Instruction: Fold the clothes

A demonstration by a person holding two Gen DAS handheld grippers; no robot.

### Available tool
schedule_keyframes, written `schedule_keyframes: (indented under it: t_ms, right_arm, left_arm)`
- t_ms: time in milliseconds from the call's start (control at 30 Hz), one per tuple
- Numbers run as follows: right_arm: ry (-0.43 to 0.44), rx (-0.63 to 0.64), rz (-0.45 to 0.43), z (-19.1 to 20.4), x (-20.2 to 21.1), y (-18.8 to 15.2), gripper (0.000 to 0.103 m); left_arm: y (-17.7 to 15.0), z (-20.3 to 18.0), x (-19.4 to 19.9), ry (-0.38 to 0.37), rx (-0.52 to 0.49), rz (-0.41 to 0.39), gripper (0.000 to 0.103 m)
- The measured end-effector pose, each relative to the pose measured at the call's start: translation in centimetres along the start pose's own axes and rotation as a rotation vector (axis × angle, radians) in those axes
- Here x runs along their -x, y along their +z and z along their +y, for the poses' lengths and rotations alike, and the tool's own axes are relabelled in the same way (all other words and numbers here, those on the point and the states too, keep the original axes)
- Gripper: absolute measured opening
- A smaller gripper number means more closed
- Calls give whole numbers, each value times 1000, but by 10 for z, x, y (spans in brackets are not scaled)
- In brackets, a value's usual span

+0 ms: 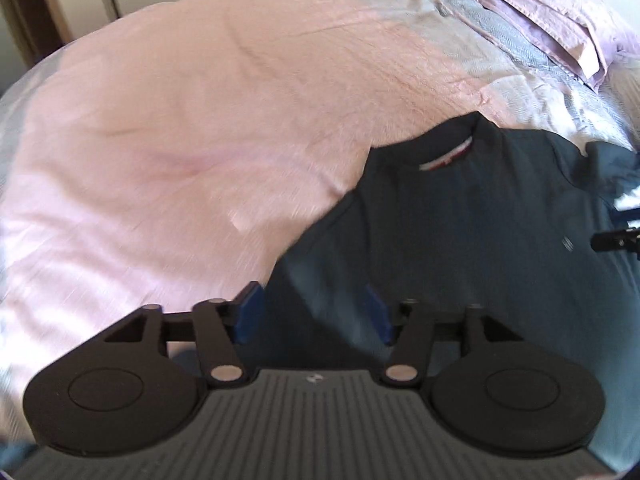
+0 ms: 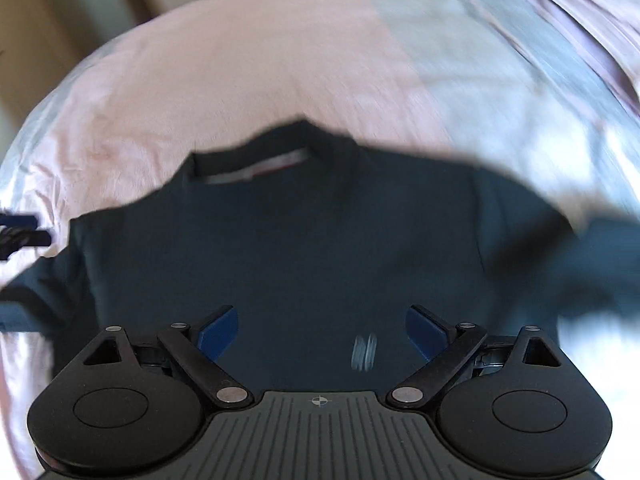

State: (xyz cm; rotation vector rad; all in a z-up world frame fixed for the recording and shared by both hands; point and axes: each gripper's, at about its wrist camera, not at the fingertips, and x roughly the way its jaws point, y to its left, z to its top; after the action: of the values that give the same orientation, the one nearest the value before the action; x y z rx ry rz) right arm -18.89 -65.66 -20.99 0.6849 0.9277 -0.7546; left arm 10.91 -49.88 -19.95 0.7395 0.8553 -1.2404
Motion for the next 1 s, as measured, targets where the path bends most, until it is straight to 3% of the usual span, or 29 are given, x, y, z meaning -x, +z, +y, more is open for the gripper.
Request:
schedule_keyframes:
  t_ms: [133,300,500,700,800,1000]
  right_arm:
    - [-53,-113,20,25,62,-50,93]
    - [-134,-154,-34,80,142,-108,93]
    - [-187,-92,-86,143,190,-145,93]
    - [-224,-21,-132,204,235,-180,94]
    - [-243,14,-155,234,257,-197,102]
    - [-231,36,-127,241,267,-216,102]
  left_arm:
    - [-47,2,64,-26,-26,-21,69]
    - [-105,9,141,-38,-109,-83,78]
    - [-164,41,226,-24,-149,-155,90]
    - [-195,65,267,10,-124,-173,90]
    - [-205,68,279,33,-114,-191,94]
    - [-217,64,286,62,-110,-145,96]
